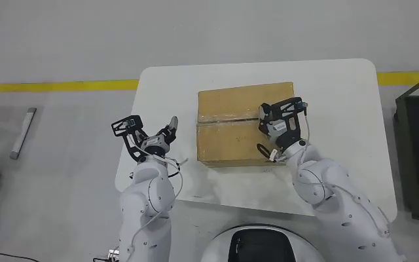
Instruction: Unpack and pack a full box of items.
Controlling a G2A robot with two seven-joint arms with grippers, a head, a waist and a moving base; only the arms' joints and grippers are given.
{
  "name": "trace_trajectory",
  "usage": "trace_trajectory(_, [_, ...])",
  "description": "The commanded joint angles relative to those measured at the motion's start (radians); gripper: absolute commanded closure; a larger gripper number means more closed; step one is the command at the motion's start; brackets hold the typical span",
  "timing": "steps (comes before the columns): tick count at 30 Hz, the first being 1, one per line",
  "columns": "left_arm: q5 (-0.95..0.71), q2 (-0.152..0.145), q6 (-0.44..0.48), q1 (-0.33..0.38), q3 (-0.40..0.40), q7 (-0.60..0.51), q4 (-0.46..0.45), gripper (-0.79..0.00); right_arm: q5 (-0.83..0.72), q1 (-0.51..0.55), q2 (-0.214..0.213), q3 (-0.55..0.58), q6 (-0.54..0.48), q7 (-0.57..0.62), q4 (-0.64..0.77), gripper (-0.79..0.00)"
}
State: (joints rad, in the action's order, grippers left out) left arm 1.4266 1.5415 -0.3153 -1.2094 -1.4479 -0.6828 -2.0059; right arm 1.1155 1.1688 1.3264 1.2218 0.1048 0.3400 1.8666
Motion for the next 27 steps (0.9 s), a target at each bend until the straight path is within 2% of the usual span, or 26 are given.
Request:
trace_trajectory(1, [0.0,0.0,0.001,0.005,0.003,0.0,0.004,-0.785,0.007,0.013,-0.003,0.019,-0.005,-0.001,0.009,0.0])
trace_trajectory(18, [-0.009,0.0,0.003,0.04,0.053,0.001,0.036,-0.785,0.013,0.127,-0.025,0.197,-0.063,0.01,0.096,0.0])
trace_trajectory(27, [-0.023,0.002,0.016,0.053,0.089,0.02,0.044,-0.785,-0.007,0.225,-0.042,0.396,-0.1,-0.041,0.201,0.0])
